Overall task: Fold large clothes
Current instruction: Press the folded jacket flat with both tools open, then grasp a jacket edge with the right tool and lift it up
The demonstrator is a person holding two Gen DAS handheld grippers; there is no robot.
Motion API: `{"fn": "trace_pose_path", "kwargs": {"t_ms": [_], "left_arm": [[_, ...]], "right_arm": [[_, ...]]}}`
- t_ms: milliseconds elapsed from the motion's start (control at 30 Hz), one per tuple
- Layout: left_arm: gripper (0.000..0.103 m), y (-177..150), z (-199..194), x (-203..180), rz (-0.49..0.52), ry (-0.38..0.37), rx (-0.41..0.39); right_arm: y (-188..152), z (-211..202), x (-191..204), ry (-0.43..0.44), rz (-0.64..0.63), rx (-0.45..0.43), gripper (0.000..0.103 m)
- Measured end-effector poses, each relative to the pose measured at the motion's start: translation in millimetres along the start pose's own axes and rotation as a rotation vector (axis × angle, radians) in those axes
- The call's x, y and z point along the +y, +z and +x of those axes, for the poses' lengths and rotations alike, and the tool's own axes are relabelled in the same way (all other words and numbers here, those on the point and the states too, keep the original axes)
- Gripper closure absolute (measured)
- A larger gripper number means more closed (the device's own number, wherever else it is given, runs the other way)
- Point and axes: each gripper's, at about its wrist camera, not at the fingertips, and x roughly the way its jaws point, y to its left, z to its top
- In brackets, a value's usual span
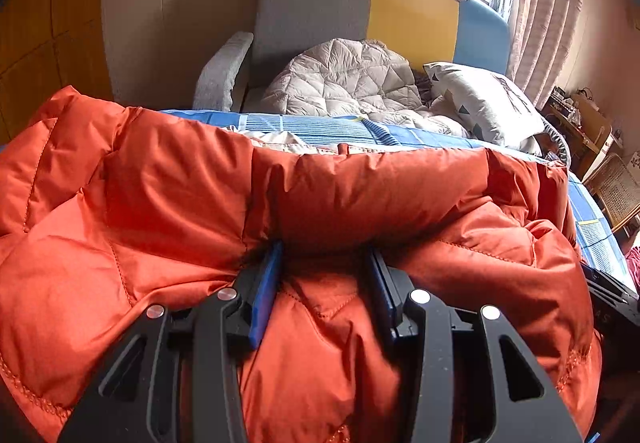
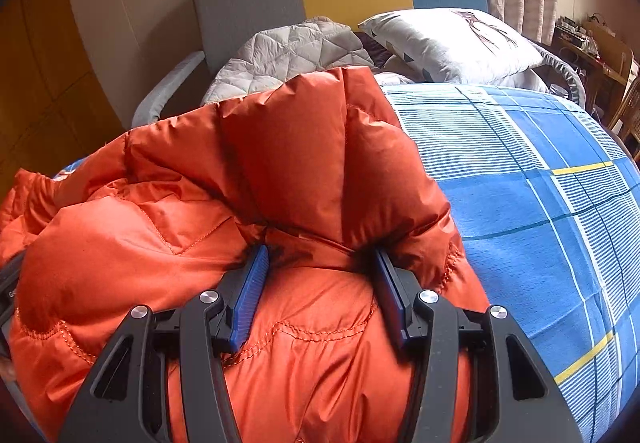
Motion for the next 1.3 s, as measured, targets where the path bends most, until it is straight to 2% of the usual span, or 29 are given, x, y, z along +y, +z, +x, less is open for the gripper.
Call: {"fn": "trace_pose_path", "kwargs": {"t_ms": [100,167,233,300,367,533,700,800,867,1033,1067,1133,1300], "left_arm": [[0.061,0.7,-0.5,-0.9,0.002,-0.001,0.001],[0.061,1.4,0.0,2.3,-0.001,-0.016,0.012],[0.059,2.7,-2.8,5.1,-0.004,-0.038,0.028],[0.055,4.1,-8.3,7.2,-0.002,-0.057,0.042],[0.054,3.8,-18.5,10.5,0.0,-0.062,0.038],[0.053,-1.2,-51.7,22.4,-0.028,-0.055,-0.006],[0.053,-14.6,-77.4,22.7,-0.035,-0.059,-0.032],[0.053,-24.7,-84.2,15.7,0.005,-0.041,-0.026],[0.053,-30.7,-87.7,13.2,0.04,0.002,-0.031],[0.052,-30.4,-90.9,22.4,0.016,-0.027,-0.001],[0.051,-29.7,-89.4,22.2,0.019,-0.027,0.009],[0.051,-30.5,-86.8,21.0,0.024,-0.017,0.017],[0.051,-34.3,-81.6,14.5,0.039,0.0,0.026]], "right_arm": [[2.3,-0.5,1.9,-0.004,-0.004,0.012,0.05],[9.4,-1.3,1.1,-0.001,-0.003,0.051,0.048],[17.7,-6.3,-0.8,0.012,0.01,0.089,0.04],[23.3,-17.3,-6.6,0.05,0.053,0.097,0.027],[27.8,-36.9,-15.6,0.06,0.088,0.06,0.023],[18.1,-64.0,-49.0,0.079,0.17,0.059,0.023],[-21.1,-67.8,-83.5,0.096,0.268,0.134,0.023],[-38.4,-66.6,-94.5,0.169,0.34,0.161,0.023],[-48.8,-62.4,-97.2,0.233,0.391,0.193,0.023],[-57.5,-56.4,-85.0,0.343,0.403,0.231,0.023],[-56.6,-56.0,-82.1,0.348,0.4,0.238,0.024],[-55.4,-55.7,-76.5,0.349,0.392,0.25,0.035],[-51.2,-66.7,-73.8,0.376,0.376,0.25,0.071]]}}
